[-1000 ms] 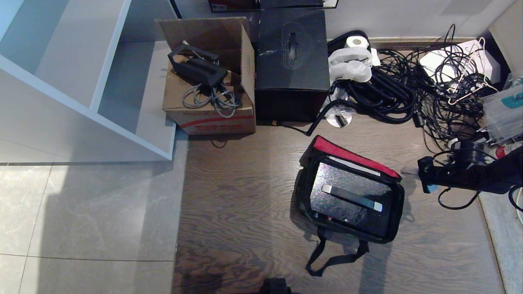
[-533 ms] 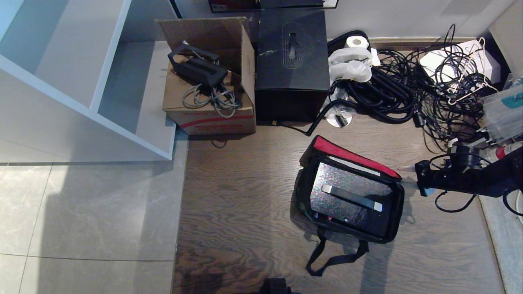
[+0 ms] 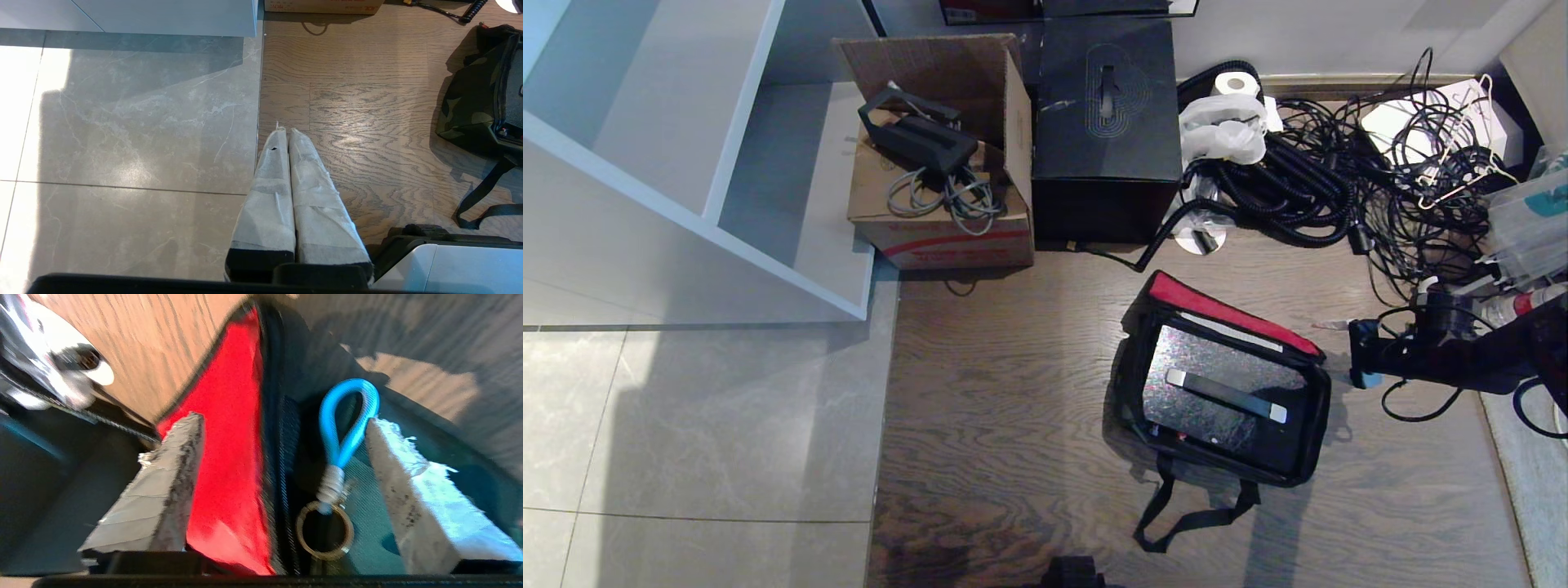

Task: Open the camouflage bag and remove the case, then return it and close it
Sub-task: Close the top of the storage box

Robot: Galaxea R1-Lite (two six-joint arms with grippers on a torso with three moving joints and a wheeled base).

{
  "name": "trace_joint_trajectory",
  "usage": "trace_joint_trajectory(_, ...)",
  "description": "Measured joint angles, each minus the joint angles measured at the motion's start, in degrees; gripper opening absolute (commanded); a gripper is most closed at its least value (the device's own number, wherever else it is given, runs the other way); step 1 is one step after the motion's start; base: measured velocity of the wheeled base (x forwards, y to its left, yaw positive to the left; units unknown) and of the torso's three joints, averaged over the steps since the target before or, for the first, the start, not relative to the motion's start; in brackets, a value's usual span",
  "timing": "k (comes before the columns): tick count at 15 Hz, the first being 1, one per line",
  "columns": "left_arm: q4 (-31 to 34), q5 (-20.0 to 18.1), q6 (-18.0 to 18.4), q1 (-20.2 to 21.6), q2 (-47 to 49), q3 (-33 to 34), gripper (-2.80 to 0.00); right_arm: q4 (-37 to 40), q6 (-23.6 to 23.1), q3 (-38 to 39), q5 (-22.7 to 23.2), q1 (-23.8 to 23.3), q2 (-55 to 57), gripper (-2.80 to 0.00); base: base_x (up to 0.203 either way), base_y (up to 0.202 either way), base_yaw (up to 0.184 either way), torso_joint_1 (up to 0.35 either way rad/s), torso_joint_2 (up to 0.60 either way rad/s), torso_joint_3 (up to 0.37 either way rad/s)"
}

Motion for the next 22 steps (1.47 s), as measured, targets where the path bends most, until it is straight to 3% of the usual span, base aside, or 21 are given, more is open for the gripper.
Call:
trace_joint_trajectory(4,0.00,0.00,0.00,0.00,0.00,0.00,-2.80,-3.43,2.59,-1.48,0.04,0.72,2.23,0.00,0.000,0.000,0.000,0.000,0.00,0.000)
trace_joint_trajectory(6,0.00,-0.02,0.00,0.00,0.00,0.00,-2.80,-5.13,6.29,-2.64,0.22,0.90,3.14,0.00,0.000,0.000,0.000,0.000,0.00,0.000)
trace_joint_trajectory(7,0.00,0.00,0.00,0.00,0.02,0.00,-2.80,-6.31,7.90,-3.05,0.22,0.91,3.53,-1.07,0.000,0.000,0.000,0.000,0.00,0.000)
trace_joint_trajectory(8,-0.02,0.00,0.01,0.00,0.02,0.00,-2.80,-7.59,8.48,-3.31,0.22,1.01,3.87,-2.80,0.000,0.000,0.000,0.000,0.00,0.000)
trace_joint_trajectory(22,0.00,0.00,0.00,0.00,0.05,0.00,-2.80,-8.49,9.70,-3.49,1.18,1.38,2.27,-2.80,0.000,0.000,0.000,0.000,0.00,0.000)
